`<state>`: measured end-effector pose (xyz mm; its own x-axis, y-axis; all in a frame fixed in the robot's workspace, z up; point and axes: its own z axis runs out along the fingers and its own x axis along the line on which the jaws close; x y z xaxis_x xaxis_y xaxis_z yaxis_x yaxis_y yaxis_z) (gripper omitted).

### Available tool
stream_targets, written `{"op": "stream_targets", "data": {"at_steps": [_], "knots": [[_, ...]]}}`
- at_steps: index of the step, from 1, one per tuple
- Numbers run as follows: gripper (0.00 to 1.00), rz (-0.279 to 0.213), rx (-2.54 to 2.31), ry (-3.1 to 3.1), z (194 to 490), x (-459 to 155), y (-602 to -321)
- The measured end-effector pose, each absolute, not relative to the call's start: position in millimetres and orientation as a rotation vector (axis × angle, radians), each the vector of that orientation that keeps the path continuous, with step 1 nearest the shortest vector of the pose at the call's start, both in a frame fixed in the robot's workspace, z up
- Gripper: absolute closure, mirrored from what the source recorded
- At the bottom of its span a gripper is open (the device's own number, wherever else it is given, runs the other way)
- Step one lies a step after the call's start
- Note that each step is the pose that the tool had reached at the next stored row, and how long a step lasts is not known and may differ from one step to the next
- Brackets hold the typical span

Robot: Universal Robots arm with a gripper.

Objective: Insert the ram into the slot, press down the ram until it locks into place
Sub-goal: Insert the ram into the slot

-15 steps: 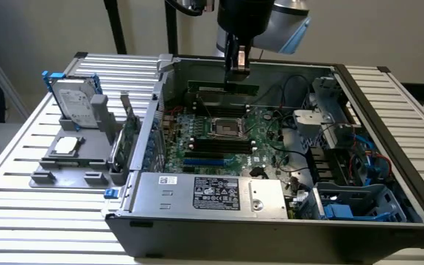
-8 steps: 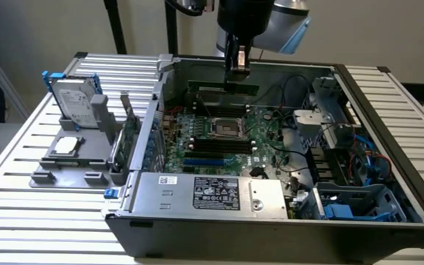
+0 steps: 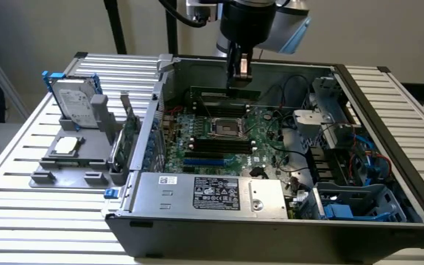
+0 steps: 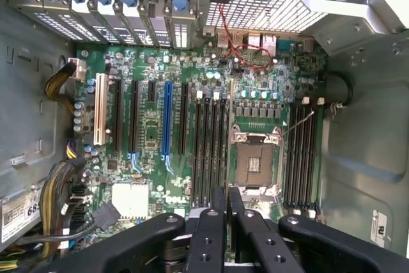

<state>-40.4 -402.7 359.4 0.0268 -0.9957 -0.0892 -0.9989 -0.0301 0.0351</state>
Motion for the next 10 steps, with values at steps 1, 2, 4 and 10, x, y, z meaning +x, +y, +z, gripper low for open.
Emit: {"op": "stream_targets", "data": {"at_steps": [1, 2, 4, 10], "knots": [[0.87, 0.137, -2.224, 2.162, 357.6, -39.4, -402.9], [0.87, 0.137, -2.224, 2.162, 355.8, -38.4, -403.3], [0.87, 0.137, -2.224, 2.162, 352.1, -36.5, -404.5], [0.87, 0.137, -2.224, 2.162, 341.2, -32.4, -409.2]]}}
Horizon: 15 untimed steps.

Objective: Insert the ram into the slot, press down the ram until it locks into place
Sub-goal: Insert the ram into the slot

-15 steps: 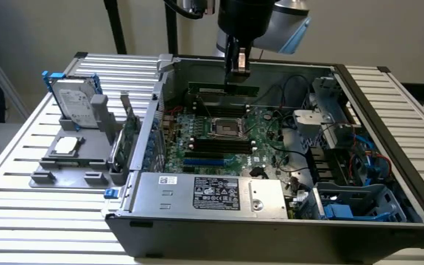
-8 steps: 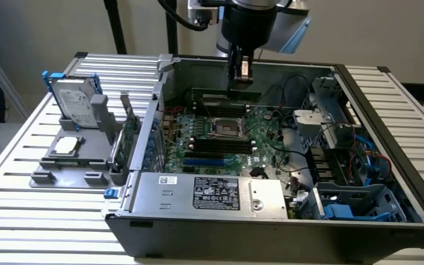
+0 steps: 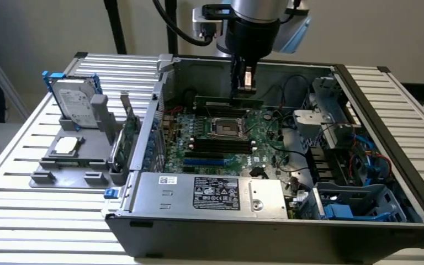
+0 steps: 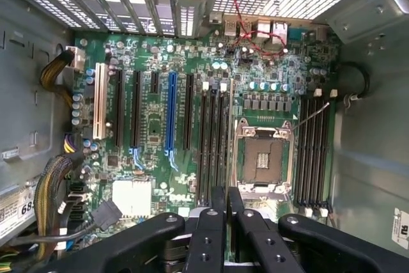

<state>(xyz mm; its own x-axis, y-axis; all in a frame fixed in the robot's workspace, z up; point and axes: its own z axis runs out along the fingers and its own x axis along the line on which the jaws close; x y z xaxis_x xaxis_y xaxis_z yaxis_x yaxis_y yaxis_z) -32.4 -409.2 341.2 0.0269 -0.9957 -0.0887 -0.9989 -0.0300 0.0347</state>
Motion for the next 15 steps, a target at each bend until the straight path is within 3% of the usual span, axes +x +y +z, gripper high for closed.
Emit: {"op": "stream_targets", "data": {"at_steps": [15], "knots": [[0.87, 0.136, -2.224, 2.161, 313.8, -31.5, -415.6]]}}
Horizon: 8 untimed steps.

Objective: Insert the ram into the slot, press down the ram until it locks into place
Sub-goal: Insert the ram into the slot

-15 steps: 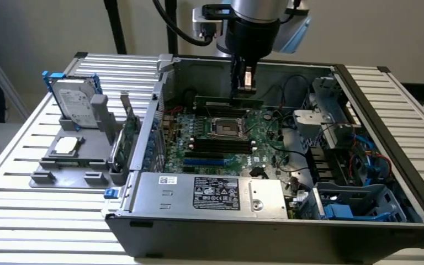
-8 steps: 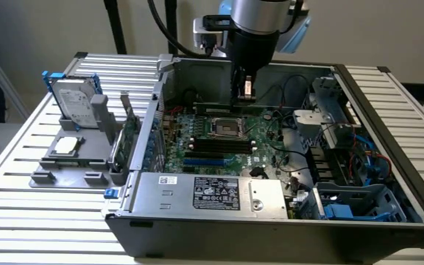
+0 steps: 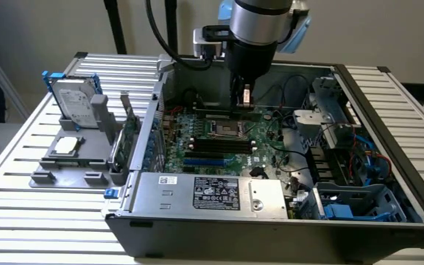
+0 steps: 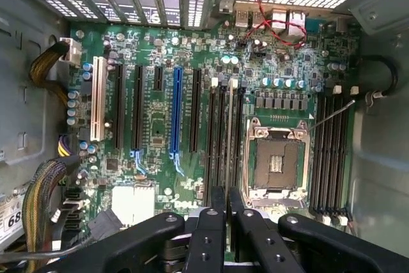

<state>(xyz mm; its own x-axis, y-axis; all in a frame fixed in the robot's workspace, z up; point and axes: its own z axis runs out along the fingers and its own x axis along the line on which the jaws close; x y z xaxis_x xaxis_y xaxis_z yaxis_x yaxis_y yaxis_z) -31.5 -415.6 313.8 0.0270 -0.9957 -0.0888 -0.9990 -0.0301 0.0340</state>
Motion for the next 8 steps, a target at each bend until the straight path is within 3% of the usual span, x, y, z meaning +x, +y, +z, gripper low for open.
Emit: {"op": "stream_targets", "data": {"at_steps": [8], "knots": [[0.87, 0.136, -2.224, 2.161, 299.3, -31.5, -416.0]]}}
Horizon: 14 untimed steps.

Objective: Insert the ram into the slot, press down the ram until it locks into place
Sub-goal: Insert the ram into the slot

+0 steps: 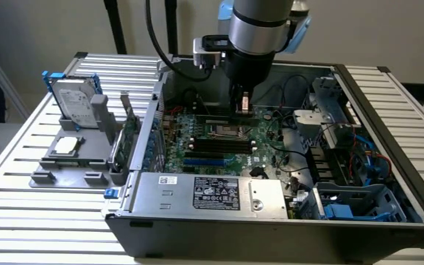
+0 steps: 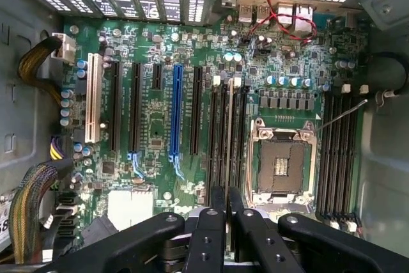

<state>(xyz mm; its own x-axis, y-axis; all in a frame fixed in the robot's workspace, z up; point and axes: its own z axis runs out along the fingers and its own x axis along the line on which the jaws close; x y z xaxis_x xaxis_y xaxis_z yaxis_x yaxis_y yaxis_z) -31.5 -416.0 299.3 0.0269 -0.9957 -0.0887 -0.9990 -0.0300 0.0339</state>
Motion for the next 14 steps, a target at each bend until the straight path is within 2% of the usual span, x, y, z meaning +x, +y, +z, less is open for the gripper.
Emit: {"op": "stream_targets", "data": {"at_steps": [14], "knots": [[0.87, 0.135, -2.224, 2.161, 273.8, -31.6, -418.7]]}}
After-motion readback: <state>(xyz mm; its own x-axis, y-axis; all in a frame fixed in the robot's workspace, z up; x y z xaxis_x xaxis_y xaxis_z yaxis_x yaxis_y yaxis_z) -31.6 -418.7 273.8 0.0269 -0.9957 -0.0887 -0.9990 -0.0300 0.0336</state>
